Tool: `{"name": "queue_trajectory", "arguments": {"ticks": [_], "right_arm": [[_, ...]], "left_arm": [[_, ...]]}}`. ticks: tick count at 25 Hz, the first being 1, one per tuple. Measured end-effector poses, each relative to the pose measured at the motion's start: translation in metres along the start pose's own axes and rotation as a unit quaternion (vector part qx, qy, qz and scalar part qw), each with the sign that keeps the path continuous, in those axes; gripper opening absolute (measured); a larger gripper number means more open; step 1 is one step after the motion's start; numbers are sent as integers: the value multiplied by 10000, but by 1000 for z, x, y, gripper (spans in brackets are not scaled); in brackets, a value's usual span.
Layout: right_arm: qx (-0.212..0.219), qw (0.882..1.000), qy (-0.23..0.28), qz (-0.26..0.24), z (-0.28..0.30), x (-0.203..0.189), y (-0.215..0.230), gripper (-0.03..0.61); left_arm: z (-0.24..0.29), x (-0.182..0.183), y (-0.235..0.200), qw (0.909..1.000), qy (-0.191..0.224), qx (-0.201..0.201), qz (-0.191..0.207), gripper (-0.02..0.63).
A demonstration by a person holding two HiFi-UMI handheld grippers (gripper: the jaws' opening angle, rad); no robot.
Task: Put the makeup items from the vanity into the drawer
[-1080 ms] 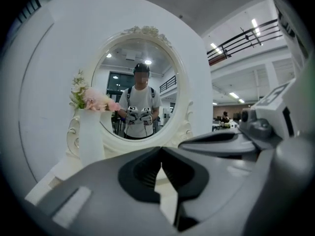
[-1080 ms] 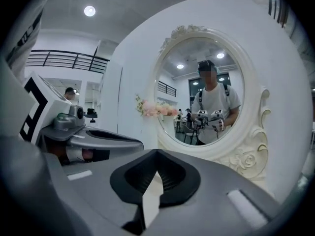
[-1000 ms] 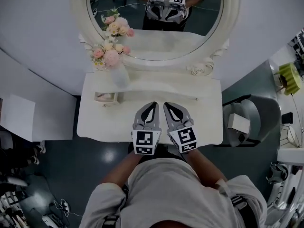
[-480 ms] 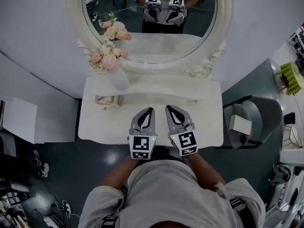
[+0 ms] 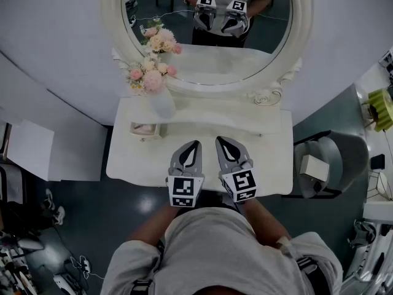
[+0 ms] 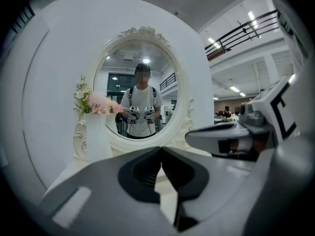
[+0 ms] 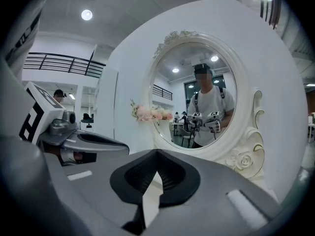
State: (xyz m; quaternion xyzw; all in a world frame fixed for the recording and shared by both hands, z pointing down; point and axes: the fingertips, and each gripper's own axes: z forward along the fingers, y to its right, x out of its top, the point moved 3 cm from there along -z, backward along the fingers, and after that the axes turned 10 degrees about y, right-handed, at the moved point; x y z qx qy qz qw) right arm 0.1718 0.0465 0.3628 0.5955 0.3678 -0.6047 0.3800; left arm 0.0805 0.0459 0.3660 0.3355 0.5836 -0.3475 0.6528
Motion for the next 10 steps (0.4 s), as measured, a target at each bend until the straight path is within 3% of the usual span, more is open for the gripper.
{"name": "queue_trajectory", "arguments": {"ticks": [10], "right_arm": [[52, 10000, 18, 24, 6, 1, -8, -2]], "left_arm": [[0, 0, -7, 10000, 14, -10, -4, 3]]}}
